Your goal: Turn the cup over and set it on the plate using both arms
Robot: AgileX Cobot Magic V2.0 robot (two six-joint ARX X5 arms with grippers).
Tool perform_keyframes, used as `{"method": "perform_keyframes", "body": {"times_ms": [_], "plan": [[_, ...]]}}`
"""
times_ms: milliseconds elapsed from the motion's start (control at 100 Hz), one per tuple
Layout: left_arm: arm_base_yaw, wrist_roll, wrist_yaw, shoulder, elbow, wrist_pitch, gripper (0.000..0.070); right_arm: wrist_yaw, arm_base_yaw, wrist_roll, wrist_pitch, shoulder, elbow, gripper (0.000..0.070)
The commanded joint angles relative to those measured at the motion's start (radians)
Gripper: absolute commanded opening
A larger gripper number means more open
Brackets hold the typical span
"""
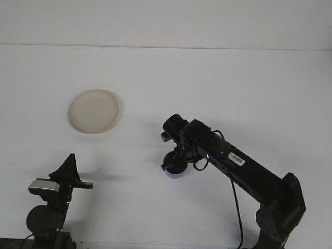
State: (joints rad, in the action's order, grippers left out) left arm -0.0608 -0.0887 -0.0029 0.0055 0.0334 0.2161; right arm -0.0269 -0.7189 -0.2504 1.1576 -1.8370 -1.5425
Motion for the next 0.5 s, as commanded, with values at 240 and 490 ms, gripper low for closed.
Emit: {"method": "perform_keyframes", "body": {"times_ms": [240,490], "plan": [[0.002,0.005,0.0,-0.002,-0.019,0.01,0.001,0.0,-0.004,0.022,0.036,-0.023,-0.047,0.0447],[0.002,0.005,0.0,-0.002,-0.019,0.01,0.001,0.001,0.014,0.092,0.119,-0.006,-0.13,0.0447]]}}
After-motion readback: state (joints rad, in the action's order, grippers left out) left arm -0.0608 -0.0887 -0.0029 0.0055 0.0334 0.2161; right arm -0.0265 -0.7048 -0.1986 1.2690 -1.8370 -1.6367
